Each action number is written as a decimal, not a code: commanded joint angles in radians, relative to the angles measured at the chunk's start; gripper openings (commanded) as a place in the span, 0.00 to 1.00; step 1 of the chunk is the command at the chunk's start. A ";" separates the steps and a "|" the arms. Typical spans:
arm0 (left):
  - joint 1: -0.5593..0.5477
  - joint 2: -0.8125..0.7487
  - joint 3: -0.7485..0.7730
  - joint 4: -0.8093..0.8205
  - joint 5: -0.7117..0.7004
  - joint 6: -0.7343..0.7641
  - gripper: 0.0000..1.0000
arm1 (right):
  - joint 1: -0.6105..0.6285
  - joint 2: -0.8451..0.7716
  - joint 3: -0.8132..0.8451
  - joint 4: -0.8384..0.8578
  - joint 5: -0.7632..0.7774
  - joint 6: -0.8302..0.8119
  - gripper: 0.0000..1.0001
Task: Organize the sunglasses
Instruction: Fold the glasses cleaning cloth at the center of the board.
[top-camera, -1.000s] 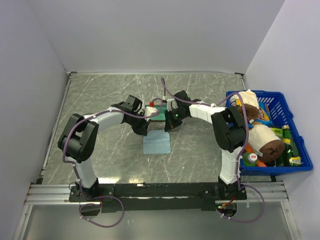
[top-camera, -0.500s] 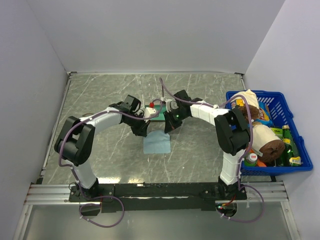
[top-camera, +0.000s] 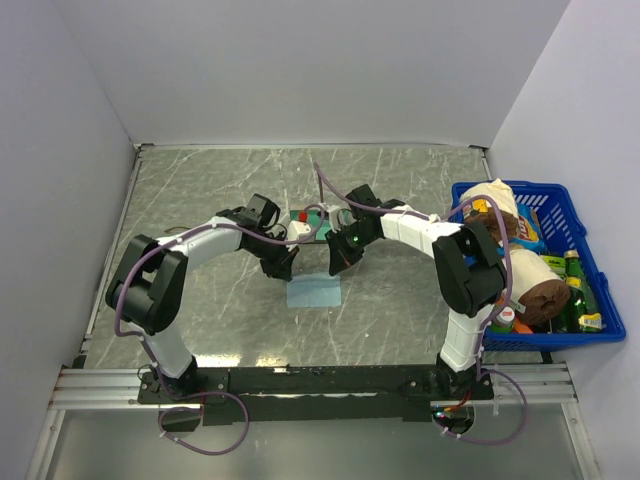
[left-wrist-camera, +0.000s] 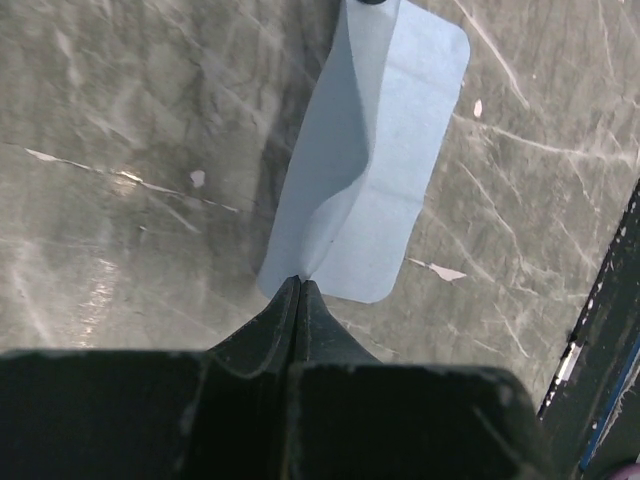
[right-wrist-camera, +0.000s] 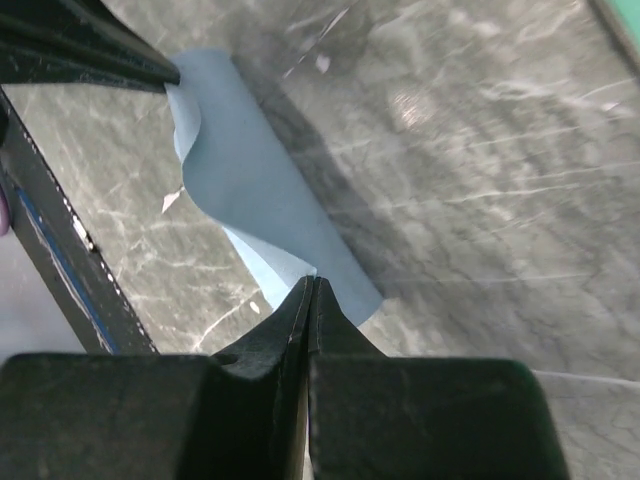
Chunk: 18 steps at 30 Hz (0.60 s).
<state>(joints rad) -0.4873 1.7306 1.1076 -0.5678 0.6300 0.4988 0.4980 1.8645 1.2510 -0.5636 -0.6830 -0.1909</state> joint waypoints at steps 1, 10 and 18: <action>0.001 -0.052 -0.012 -0.020 0.045 0.037 0.01 | 0.016 -0.057 -0.028 -0.025 -0.026 -0.039 0.00; -0.007 -0.057 -0.026 -0.040 0.073 0.046 0.01 | 0.028 -0.062 -0.039 -0.030 -0.024 -0.051 0.00; -0.016 -0.045 -0.034 -0.041 0.079 0.044 0.02 | 0.043 -0.059 -0.047 -0.028 -0.020 -0.054 0.00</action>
<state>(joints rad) -0.4946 1.7172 1.0828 -0.6102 0.6647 0.5159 0.5278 1.8488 1.2179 -0.5888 -0.6964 -0.2264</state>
